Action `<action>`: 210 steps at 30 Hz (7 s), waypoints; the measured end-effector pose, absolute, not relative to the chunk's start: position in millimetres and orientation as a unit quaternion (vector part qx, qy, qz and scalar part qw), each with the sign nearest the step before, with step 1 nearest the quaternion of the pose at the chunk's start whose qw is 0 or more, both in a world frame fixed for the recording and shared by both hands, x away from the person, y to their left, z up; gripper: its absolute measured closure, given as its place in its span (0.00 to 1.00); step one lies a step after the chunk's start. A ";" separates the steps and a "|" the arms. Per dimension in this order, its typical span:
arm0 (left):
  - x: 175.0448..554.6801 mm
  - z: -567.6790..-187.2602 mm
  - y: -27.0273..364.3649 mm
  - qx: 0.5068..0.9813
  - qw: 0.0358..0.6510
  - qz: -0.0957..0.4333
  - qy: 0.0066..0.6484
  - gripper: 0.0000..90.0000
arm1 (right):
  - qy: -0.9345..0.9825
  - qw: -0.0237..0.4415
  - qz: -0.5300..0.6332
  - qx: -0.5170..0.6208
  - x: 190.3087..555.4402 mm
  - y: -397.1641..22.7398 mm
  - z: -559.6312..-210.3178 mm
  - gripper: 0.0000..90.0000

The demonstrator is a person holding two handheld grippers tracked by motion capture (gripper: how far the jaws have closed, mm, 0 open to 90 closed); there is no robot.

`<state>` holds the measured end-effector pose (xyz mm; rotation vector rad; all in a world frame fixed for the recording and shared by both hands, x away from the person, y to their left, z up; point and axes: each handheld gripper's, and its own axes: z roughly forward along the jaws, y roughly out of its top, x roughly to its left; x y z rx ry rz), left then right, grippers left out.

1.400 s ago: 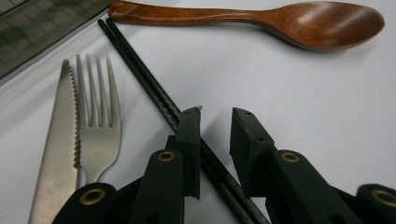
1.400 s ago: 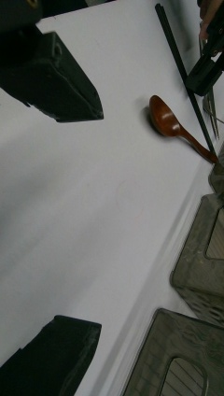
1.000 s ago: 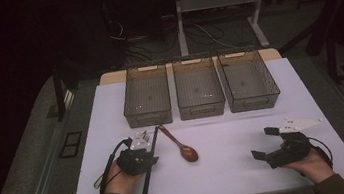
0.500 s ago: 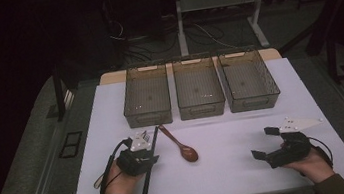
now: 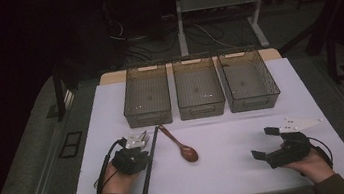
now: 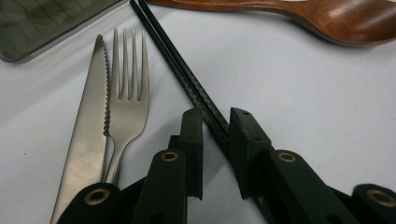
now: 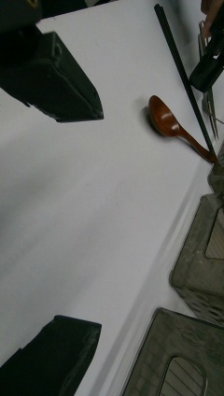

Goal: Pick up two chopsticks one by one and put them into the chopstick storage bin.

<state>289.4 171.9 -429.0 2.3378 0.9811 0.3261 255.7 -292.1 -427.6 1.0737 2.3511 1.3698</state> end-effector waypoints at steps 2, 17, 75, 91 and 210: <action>288.8 -429.5 171.8 0.874 0.283 0.130 0.374 0.83 | 0.799 0.108 0.466 0.364 255.7 -292.0 -427.7 0.01; 287.4 -430.8 174.0 0.869 0.297 0.098 0.384 0.82 | 0.799 0.108 0.466 0.364 255.7 -291.9 -427.8 0.01; 250.5 -435.2 207.9 0.837 0.309 0.109 0.439 0.80 | 0.803 0.106 0.463 0.359 247.2 -294.9 -429.1 0.01; 253.2 -436.5 202.3 0.844 0.302 0.125 0.426 0.92 | 0.803 0.105 0.460 0.362 249.0 -294.4 -430.1 0.01; 342.8 -345.0 178.9 0.770 0.459 0.169 0.409 0.95 | 0.792 0.099 0.468 0.379 252.0 -296.1 -432.7 0.01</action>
